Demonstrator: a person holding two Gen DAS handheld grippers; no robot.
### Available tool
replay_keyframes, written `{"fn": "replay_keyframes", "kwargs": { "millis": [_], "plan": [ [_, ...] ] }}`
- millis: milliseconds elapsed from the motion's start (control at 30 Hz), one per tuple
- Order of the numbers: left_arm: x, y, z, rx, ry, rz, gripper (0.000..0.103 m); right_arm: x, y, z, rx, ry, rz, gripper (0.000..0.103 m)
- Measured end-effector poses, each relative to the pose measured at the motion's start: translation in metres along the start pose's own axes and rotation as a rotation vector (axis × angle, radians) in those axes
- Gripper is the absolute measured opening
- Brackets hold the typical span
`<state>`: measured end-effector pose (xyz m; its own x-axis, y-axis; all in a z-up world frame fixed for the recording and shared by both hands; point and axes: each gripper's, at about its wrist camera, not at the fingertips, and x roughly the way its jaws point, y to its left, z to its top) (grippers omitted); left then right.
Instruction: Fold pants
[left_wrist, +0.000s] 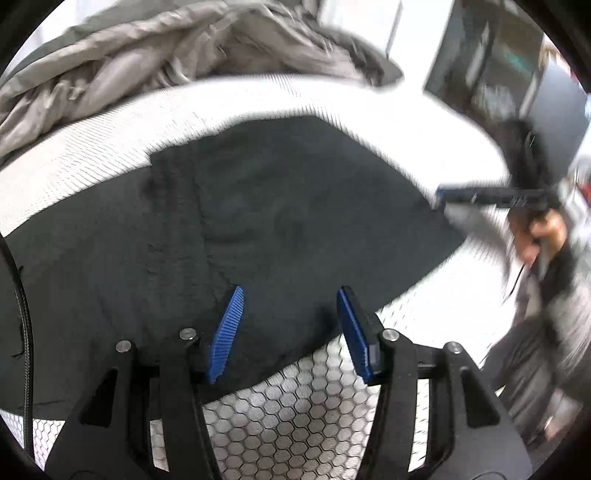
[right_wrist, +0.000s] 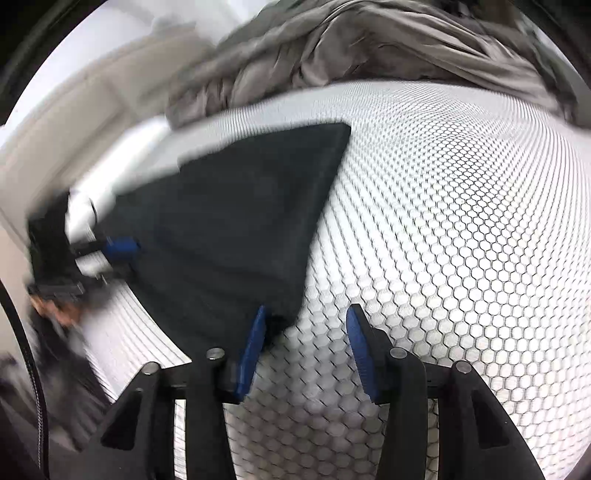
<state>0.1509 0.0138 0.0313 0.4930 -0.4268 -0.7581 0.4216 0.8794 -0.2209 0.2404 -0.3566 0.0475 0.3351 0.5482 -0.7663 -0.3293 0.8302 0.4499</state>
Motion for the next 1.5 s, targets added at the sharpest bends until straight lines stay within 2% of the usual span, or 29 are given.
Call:
{"fn": "replay_keyframes", "kwargs": {
  "millis": [33,67,133,167,200,233,333,400,433,467,500,567,600,633,667,733,800,833,900,1000,1033,1067,1100,1133,1233,1333,1500],
  "plan": [
    [-0.009,0.008,0.004,-0.033,-0.039,-0.003,0.050,0.001,-0.002,0.000,0.039,-0.011,0.024,0.046],
    [-0.020,0.019,0.008,-0.090,-0.095,0.005,0.055,0.009,-0.008,0.007,0.106,-0.017,0.050,0.046],
    [-0.033,0.039,0.012,-0.183,-0.161,0.047,0.062,0.031,-0.019,0.017,0.227,-0.010,0.056,0.046],
    [-0.040,0.052,0.011,-0.238,-0.189,0.076,0.062,0.043,-0.024,0.023,0.272,-0.003,0.061,0.044],
    [-0.045,0.065,0.007,-0.296,-0.208,0.108,0.062,0.051,-0.028,0.030,0.293,0.001,0.069,0.022],
    [-0.049,0.078,0.004,-0.338,-0.216,0.133,0.062,0.056,-0.031,0.038,0.308,0.015,0.072,0.015],
    [-0.067,0.116,-0.016,-0.465,-0.214,0.224,0.062,0.033,-0.007,0.046,0.188,-0.064,0.027,0.012],
    [-0.085,0.140,-0.034,-0.563,-0.213,0.285,0.062,0.031,-0.001,0.043,0.125,-0.041,-0.061,0.012],
    [-0.092,0.151,-0.043,-0.612,-0.217,0.309,0.062,0.039,-0.003,0.041,0.092,-0.003,-0.150,0.017],
    [-0.101,0.161,-0.050,-0.663,-0.222,0.335,0.062,0.046,-0.009,0.035,0.094,0.038,-0.186,0.022],
    [-0.112,0.172,-0.061,-0.718,-0.229,0.360,0.062,0.043,-0.013,0.030,0.124,0.025,-0.162,0.022],
    [-0.130,0.190,-0.081,-0.776,-0.230,0.391,0.062,0.027,-0.017,0.032,0.180,-0.013,-0.119,0.033],
    [-0.138,0.197,-0.091,-0.794,-0.233,0.412,0.062,0.022,-0.018,0.033,0.180,-0.026,-0.125,0.039],
    [-0.144,0.203,-0.098,-0.806,-0.232,0.429,0.062,0.014,-0.017,0.034,0.176,-0.051,-0.143,0.048],
    [-0.147,0.209,-0.105,-0.830,-0.224,0.448,0.062,0.004,-0.016,0.034,0.178,-0.080,-0.157,0.052],
    [-0.147,0.228,-0.120,-0.911,-0.198,0.433,0.062,-0.004,-0.016,0.033,0.192,-0.091,-0.130,0.052],
    [-0.137,0.246,-0.131,-0.995,-0.177,0.377,0.062,-0.009,-0.015,0.028,0.192,-0.093,-0.118,0.053],
    [-0.134,0.254,-0.134,-1.032,-0.184,0.356,0.062,-0.008,-0.013,0.026,0.187,-0.093,-0.117,0.053],
    [-0.135,0.267,-0.140,-1.074,-0.253,0.338,0.062,-0.003,-0.012,0.028,0.177,-0.075,-0.115,0.053],
    [-0.138,0.285,-0.129,-1.110,-0.285,0.338,0.061,0.009,-0.006,0.026,0.168,-0.061,-0.114,0.053],
    [-0.139,0.292,-0.128,-1.125,-0.303,0.347,0.048,0.012,-0.006,0.027,0.166,-0.058,-0.112,0.053],
    [-0.139,0.297,-0.127,-1.134,-0.310,0.367,0.020,0.010,-0.006,0.026,0.158,-0.052,-0.107,0.053],
    [-0.139,0.300,-0.125,-1.123,-0.304,0.407,0.009,0.013,-0.004,0.027,0.153,-0.050,-0.108,0.053],
    [-0.140,0.299,-0.121,-1.091,-0.306,0.416,0.005,0.023,0.000,0.031,0.149,-0.049,-0.110,0.053],
    [-0.152,0.280,-0.103,-0.994,-0.356,0.460,0.001,0.025,0.006,0.030,0.126,-0.050,-0.111,0.053],
    [-0.170,0.242,-0.073,-0.855,-0.417,0.503,0.000,0.009,0.005,0.025,0.124,-0.076,-0.101,0.053],
    [-0.173,0.156,-0.004,-0.622,-0.492,0.444,0.000,-0.015,0.007,0.026,0.131,-0.139,-0.084,0.053]
  ]
}}
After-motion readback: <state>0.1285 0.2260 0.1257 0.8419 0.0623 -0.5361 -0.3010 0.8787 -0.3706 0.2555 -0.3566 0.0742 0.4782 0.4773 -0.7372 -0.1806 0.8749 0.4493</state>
